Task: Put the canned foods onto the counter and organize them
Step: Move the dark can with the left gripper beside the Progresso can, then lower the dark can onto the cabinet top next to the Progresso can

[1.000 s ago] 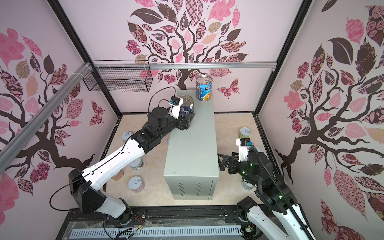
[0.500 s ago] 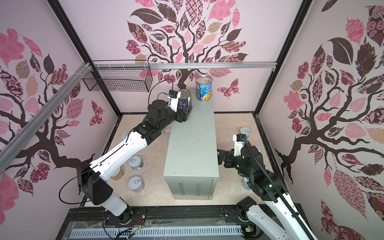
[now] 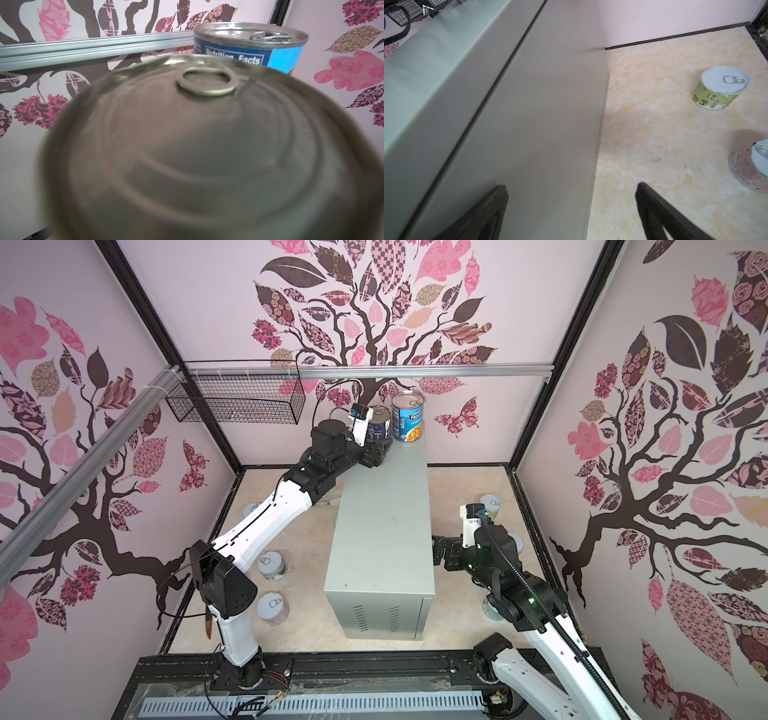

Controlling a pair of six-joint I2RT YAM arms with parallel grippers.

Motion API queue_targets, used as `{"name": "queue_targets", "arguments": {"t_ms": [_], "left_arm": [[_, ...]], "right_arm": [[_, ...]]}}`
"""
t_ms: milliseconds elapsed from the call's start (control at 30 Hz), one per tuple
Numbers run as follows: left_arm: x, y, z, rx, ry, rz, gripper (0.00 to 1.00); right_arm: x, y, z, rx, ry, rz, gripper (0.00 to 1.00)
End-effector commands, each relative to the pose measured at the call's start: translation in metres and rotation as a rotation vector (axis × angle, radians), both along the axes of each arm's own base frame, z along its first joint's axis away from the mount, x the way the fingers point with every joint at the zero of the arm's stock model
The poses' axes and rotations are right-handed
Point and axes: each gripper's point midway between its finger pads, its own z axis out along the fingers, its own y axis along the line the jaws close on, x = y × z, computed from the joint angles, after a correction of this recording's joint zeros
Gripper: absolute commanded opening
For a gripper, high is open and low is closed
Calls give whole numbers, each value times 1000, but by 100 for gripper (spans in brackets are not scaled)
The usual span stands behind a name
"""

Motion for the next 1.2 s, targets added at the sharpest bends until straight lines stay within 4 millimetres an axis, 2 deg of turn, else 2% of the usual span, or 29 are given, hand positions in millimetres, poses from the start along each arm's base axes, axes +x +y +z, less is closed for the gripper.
{"name": "queue_targets", "arguments": {"t_ms": [0,400,1167], "left_arm": [[4,5,31,-25,-70,24,60],[34,24,33,-30,-75,133,58],[53,9,21,-21,-58,91,58]], "right_arm": [[-5,25,21,51,-54,131,100],[-3,23,18,37,-59,124,100],[1,23,15,28,-45,108,100]]}}
